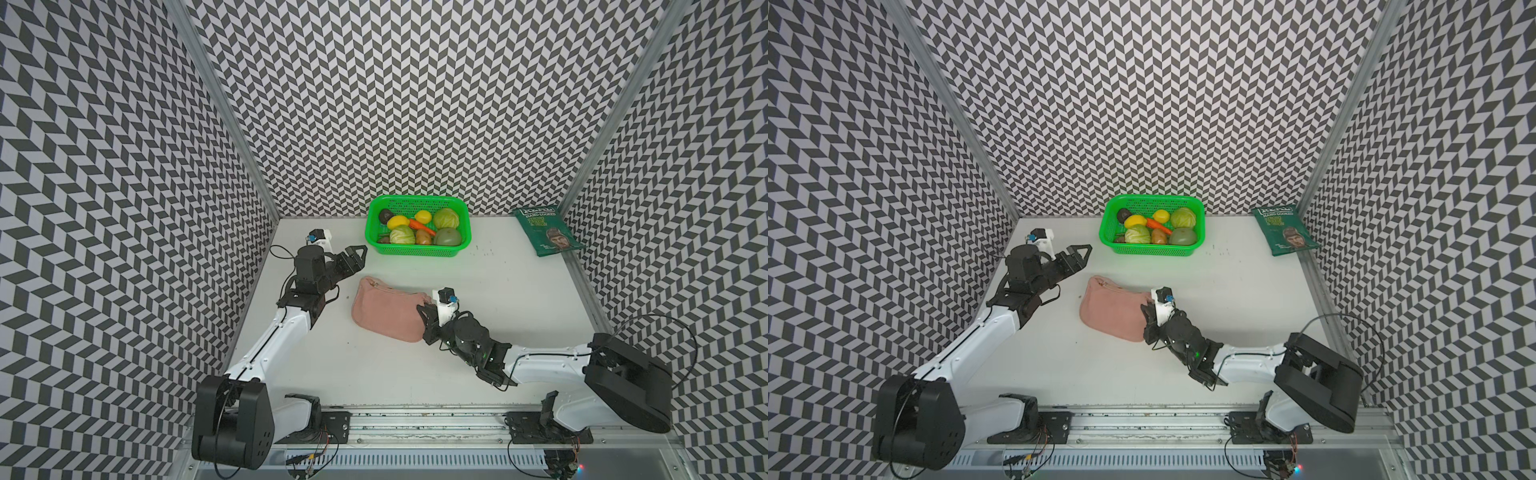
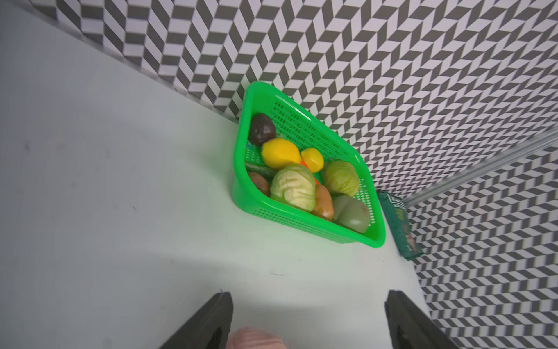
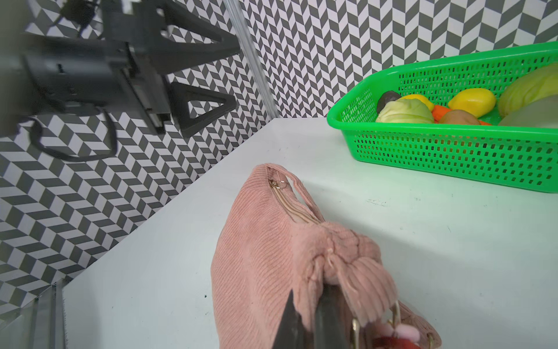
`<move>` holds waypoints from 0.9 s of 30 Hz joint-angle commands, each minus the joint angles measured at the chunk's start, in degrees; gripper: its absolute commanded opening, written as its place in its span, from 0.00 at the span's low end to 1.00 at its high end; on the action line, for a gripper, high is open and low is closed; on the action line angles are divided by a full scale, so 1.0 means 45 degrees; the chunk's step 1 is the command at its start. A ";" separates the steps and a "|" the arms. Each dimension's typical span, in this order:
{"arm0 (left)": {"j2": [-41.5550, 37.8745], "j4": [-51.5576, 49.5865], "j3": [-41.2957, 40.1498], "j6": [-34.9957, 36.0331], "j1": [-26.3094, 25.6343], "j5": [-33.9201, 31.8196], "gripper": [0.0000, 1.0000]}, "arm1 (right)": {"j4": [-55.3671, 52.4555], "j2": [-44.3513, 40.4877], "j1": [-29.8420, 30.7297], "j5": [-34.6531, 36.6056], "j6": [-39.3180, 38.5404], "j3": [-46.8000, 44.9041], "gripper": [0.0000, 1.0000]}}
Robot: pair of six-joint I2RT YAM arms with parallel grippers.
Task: Remove the decoration from the bag
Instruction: Pick up the bag from the center of the board, then place the bag at the center of the board.
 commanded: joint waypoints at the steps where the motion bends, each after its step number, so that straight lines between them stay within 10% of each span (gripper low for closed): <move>1: -0.0953 -0.0616 -0.1079 -0.2148 -0.0922 0.1156 0.83 | 0.1173 -0.0264 0.0094 0.0223 0.0285 -0.0112 0.00; 16: -0.2924 0.1038 -0.4226 -0.5314 -0.4249 -0.1817 0.90 | 0.1040 -0.0362 0.0091 -0.0638 -0.0094 0.0274 0.00; 27: 0.0461 0.0240 -0.0543 -0.4437 -0.4295 -0.1120 0.92 | 0.1079 -0.0447 0.0112 -0.0961 -0.0749 0.0405 0.00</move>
